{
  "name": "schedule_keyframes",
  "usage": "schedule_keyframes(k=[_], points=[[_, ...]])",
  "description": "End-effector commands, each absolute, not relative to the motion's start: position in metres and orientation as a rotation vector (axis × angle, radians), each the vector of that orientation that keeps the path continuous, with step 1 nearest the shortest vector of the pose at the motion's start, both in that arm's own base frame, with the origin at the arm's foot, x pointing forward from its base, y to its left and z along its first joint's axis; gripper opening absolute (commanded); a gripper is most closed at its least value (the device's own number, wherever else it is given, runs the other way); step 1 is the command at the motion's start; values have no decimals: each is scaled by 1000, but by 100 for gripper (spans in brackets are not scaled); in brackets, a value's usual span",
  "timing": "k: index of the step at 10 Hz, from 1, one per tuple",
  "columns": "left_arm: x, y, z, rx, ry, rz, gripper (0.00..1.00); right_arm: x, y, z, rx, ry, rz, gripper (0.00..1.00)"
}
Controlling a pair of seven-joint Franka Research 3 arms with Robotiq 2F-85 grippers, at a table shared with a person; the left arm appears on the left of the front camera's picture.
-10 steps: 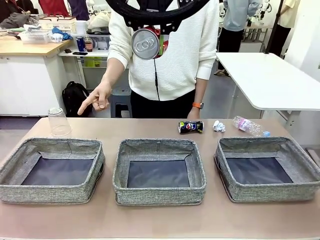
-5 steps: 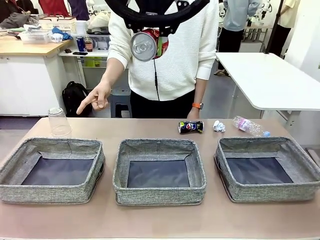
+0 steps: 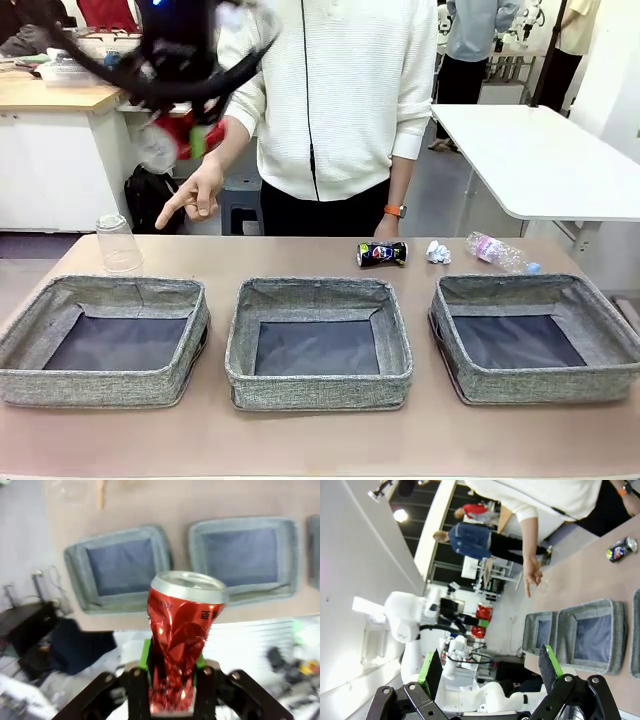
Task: Sort the waste into the appropriate baskets.
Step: Place the picked waste into the Fabric basket indicated by the person.
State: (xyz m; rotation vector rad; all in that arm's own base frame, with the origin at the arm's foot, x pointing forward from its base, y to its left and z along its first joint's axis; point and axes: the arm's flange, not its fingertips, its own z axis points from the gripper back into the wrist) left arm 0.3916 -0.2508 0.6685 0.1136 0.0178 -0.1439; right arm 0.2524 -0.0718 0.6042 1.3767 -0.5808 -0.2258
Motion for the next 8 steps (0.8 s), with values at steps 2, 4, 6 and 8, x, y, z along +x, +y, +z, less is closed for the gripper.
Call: schedule_keyframes(k=[2,4,6,8], points=[[374,-157,556,43,44,-17,35,256,-71,606,1397,-605,-199,100],[378,-120,510,-4,20,147,35,256,-71,606,1397,-605,-199,100],[368,-95,477,-52,53,185,35,256,-71,606,1397,-605,-199,100],[358,-78,461,-57,72,215,35,256,-71,606,1397,-605,-199,100]])
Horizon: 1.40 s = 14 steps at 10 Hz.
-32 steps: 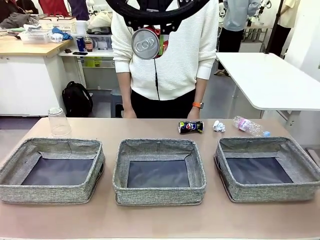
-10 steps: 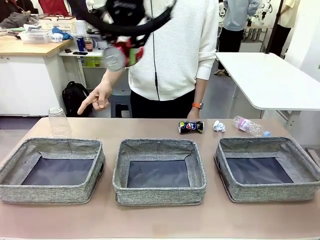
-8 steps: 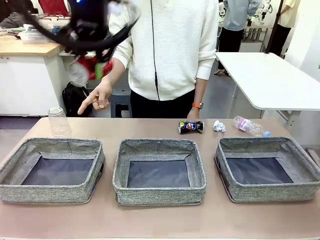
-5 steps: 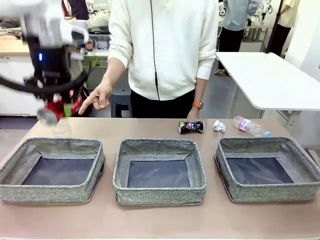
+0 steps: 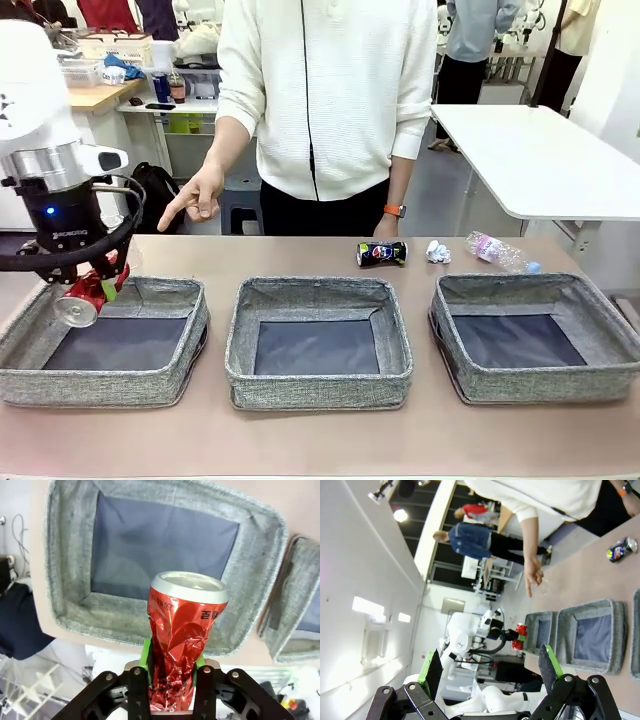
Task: Sort the waste into the appropriate baskets.
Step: Place the picked waste into the Fabric basket indicated by the person.
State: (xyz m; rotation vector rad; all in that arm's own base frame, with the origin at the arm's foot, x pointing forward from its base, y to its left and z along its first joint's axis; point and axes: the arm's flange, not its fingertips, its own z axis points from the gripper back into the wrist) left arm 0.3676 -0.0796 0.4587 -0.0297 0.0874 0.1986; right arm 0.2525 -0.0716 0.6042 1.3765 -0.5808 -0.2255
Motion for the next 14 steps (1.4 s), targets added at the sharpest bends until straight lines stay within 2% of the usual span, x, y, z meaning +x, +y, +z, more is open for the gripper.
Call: schedule_keyframes(k=[1,3,4,5,6,11,12,13,14], points=[[357,-75,457,-65,78,227,35,256,-71,606,1397,-605,-199,100],[360,-76,456,-93,71,231,35,256,-71,606,1397,-605,-199,100],[361,-80,458,-98,58,239,80,256,-71,606,1397,-605,-199,100],[362,-83,461,-102,42,230,95,256,-71,606,1397,-605,-199,100],[362,-84,462,-102,41,230,100,256,-71,606,1397,-605,-199,100],[363,-95,475,-147,46,187,100,256,-71,606,1397,-605,-199,100],[361,-99,485,-224,88,145,100,256,-71,606,1397,-605,-199,100],[356,-106,504,-353,190,67,100,256,-71,606,1397,-605,-199,100],[351,-106,526,-482,202,-63,100,256,-71,606,1397,-605,-199,100]])
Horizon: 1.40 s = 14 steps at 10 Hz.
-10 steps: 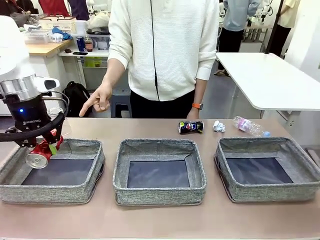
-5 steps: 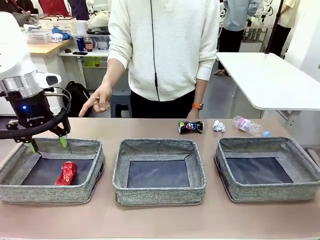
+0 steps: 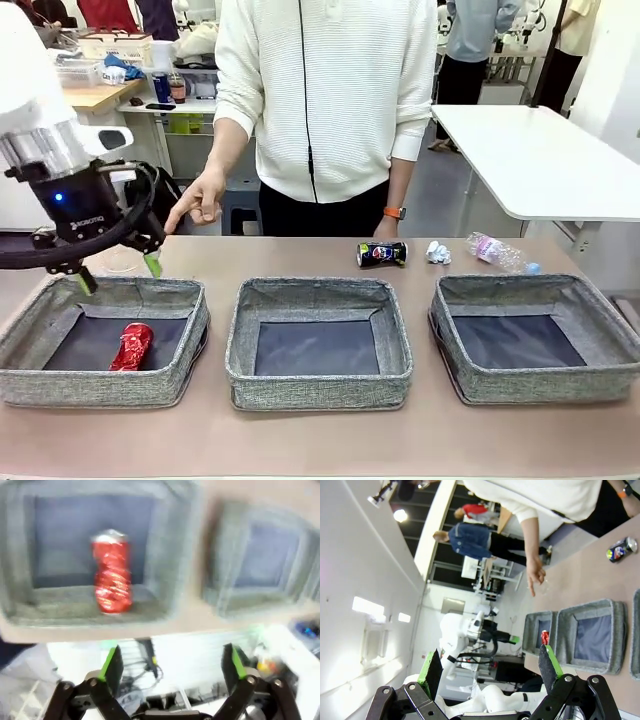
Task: Sort the waste into the appropriate baskets.
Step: Place the picked waste into the Fabric basket indicated by the person.
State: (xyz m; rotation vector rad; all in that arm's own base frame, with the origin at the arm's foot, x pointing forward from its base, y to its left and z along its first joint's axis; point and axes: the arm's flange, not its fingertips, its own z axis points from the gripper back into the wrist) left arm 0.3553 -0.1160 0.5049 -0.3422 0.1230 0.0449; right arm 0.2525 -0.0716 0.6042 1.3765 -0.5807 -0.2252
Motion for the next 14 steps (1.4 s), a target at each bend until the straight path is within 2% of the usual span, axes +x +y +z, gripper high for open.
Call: schedule_keyframes(k=[1,3,5,6,7,8,9,10,14], points=[[351,-95,544,-700,213,-214,100,256,-71,606,1397,-605,-199,100],[356,-68,556,-950,199,-288,100,256,-71,606,1397,-605,-199,100],[358,-31,553,-1180,171,-208,100,256,-71,606,1397,-605,-199,100],[352,-10,553,-1296,76,-101,100,256,-71,606,1397,-605,-199,100],[339,16,559,-1429,-110,-33,100,256,-71,606,1397,-605,-199,100],[330,31,565,-1530,-234,54,100,256,-71,606,1397,-605,-199,100],[326,38,571,-1569,-251,164,100,256,-71,606,1397,-605,-199,100],[348,35,562,-1425,-52,-16,100,256,-71,606,1397,-605,-199,100],[348,35,562,-1425,-52,-16,100,256,-71,606,1397,-605,-199,100]])
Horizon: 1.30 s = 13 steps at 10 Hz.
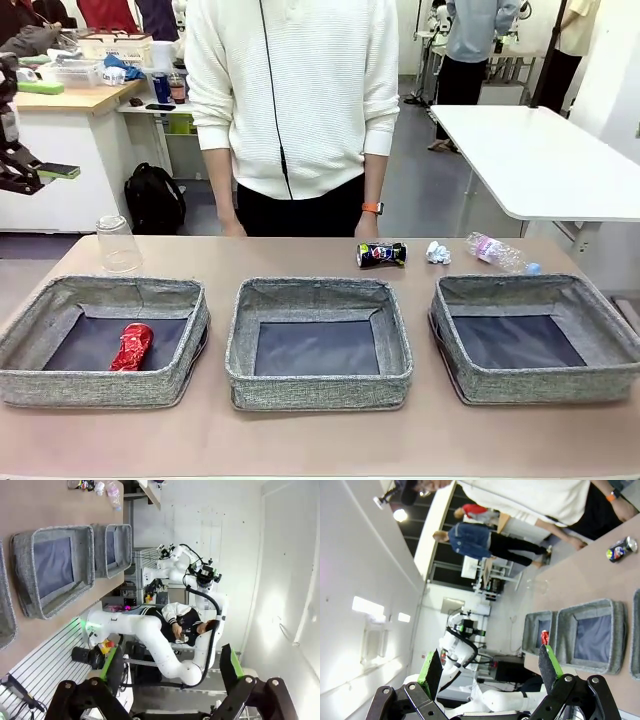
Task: Sort the waste into the appropriate baskets.
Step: Place the picked waste into the Fabric basket indicated by the person, then pick up the waste item pointed out by the person.
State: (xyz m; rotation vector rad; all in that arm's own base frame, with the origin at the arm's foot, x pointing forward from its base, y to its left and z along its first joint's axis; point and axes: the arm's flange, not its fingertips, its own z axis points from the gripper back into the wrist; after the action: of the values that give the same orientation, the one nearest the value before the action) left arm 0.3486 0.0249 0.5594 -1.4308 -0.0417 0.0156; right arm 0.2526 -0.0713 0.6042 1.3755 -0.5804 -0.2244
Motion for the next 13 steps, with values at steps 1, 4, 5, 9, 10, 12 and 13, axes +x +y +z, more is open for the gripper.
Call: schedule_keyframes(k=[1,4,5,9,10,12,13], points=[[348,35,562,-1425,-52,-16,100,256,-71,606,1397,-605,-199,100],[348,35,562,-1425,-52,-16,100,256,-71,606,1397,-605,-199,100],[348,35,562,-1425,-52,-16,100,256,-71,606,1397,-605,-199,100],[348,35,562,-1425,-52,-16,100,256,-71,606,1397,-605,-199,100],[348,35,562,-1425,-52,-16,100,256,-71,606,1397,-605,-199,100],[348,35,562,-1425,-52,-16,100,256,-71,606,1397,-605,-199,100],[348,35,562,-1425,-52,-16,100,256,-71,606,1397,-605,-199,100]])
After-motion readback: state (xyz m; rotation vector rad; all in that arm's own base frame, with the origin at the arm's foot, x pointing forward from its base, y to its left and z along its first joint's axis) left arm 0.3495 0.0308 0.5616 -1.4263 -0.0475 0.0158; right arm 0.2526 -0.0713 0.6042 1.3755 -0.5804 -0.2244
